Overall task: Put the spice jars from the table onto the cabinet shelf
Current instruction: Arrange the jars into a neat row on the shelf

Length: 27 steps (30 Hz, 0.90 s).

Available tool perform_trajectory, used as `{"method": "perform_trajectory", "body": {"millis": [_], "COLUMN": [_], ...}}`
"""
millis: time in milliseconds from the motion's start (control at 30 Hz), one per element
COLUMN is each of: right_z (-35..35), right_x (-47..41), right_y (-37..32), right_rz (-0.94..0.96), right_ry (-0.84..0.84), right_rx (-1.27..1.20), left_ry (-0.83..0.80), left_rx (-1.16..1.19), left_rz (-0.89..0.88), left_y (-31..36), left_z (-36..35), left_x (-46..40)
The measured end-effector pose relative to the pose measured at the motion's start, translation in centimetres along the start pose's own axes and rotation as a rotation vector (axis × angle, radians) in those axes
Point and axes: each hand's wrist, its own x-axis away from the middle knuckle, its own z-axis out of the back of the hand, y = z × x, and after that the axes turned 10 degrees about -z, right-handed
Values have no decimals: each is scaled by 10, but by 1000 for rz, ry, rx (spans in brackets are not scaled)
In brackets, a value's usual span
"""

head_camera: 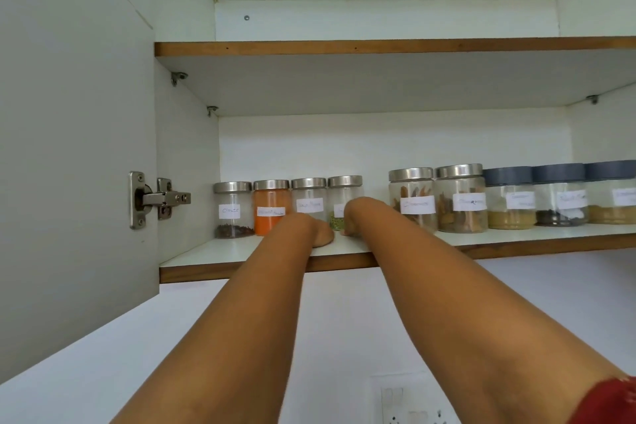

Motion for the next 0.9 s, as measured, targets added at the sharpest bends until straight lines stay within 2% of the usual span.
{"method": "perform_trajectory", "body": {"millis": [167, 333, 433, 533, 600, 667, 767, 900], "right_z": [-2, 2, 19, 26, 21, 17, 14, 15], "right_x": [44, 72, 69, 61, 52, 45, 27, 0], "right_y": [27, 99, 157, 200, 214, 214, 211, 201], "right_rz": [101, 121, -29, -209, -195, -150, -102, -59], "right_ry": [152, 387, 506, 355, 257, 219, 191, 128], "right_rx": [-100, -643, -792, -702, -629, -597, -588, -570], "left_ry": [-19, -9, 94, 243, 293, 287, 211, 183], "left_rx": [36, 113, 152, 169, 200, 214, 117, 82], "left_rz": [6, -73, -93, -65, -23, 33, 110, 93], "left_y": [2, 42, 84, 120, 140, 149, 153, 147], "left_z": [4, 0, -13, -24, -28, -28, -28, -29], "left_x": [26, 56, 55, 46, 40, 33, 14, -11]}}
